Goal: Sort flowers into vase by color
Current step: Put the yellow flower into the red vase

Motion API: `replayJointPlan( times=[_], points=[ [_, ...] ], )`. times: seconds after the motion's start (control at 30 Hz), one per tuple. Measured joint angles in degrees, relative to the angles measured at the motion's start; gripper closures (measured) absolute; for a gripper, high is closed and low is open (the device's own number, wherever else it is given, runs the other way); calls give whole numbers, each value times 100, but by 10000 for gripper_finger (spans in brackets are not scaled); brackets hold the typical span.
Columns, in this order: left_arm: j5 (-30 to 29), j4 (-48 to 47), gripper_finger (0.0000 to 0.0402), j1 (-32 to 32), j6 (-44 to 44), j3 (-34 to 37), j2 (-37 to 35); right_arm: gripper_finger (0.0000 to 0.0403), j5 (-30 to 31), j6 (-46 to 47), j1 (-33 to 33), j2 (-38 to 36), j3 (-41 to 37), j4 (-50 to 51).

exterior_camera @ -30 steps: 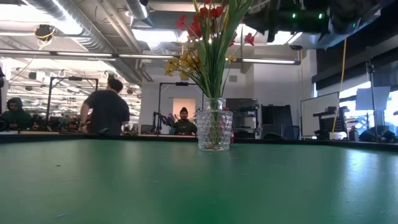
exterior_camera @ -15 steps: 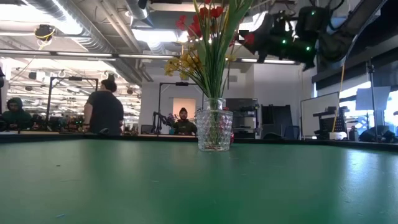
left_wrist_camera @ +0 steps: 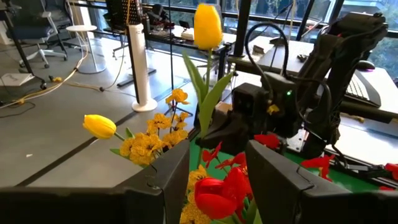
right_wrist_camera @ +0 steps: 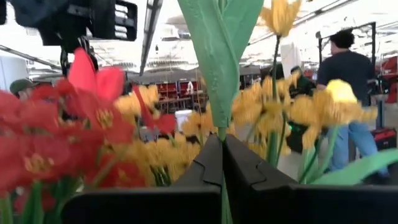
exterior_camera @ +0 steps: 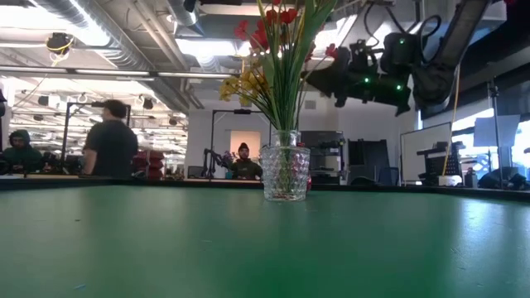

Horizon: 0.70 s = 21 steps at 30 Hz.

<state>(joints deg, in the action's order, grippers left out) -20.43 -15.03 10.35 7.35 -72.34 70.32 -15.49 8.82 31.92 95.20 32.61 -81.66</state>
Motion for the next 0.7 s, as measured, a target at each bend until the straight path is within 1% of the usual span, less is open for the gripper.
replayJointPlan(
  times=[0.17,0.37,0.5,0.6,0.7],
  points=[
    [2,0,248,0,7,0,0,403,35,101,0,342,8,-146],
    [2,2,248,0,7,0,0,403,149,168,0,825,12,-86],
    [2,2,248,0,7,0,0,402,151,310,0,923,12,-66],
    [2,2,248,0,7,0,0,392,40,328,0,923,12,-81],
    [2,2,248,0,9,0,0,366,-20,367,0,920,12,14]
  ],
)
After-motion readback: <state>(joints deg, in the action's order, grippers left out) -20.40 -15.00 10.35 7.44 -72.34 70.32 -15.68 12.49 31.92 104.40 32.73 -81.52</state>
